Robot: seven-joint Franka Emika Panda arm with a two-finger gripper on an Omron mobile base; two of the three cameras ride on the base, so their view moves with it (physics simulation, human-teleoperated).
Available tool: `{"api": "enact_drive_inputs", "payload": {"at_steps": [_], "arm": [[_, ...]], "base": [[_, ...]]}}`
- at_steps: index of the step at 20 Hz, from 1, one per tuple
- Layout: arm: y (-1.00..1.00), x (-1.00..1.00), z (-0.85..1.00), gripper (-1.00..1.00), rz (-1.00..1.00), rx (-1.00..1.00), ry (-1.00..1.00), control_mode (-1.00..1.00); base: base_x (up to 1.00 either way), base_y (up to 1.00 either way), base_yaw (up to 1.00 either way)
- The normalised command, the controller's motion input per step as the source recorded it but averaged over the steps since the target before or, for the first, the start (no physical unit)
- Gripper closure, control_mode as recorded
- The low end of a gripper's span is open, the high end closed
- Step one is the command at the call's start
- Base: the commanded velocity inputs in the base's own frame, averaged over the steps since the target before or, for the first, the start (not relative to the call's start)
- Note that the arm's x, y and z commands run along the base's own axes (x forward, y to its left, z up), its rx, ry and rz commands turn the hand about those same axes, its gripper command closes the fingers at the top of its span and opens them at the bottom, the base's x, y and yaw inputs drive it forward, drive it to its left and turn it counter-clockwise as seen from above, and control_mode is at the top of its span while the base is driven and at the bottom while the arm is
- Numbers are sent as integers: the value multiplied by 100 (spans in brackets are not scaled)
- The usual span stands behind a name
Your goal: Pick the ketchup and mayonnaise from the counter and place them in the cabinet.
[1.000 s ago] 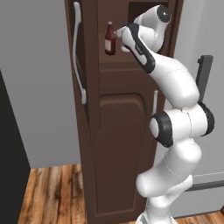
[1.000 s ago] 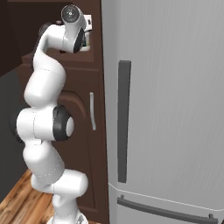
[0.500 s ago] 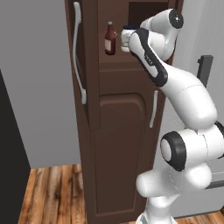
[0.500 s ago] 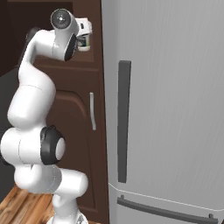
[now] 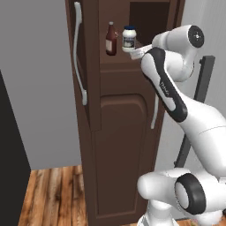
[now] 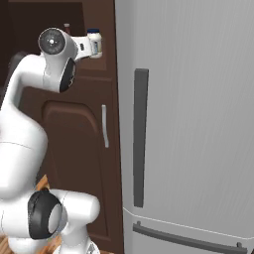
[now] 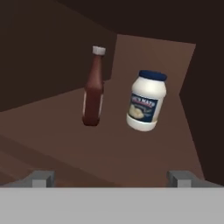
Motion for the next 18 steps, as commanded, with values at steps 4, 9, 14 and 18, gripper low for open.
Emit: {"api": "enact_drive_inputs", "payload": {"at_steps": [4,9,14,18], "arm": [[0,-94,-37,-100,0,0,0,-100],[0,-88,-36,-100,0,0,0,-100],[0,-76,-39,-100,0,0,0,-100],[0,-64,-46,-100,0,0,1,-100]], "base": [[0,0,0],[0,0,0],[0,0,0],[0,0,0]]}}
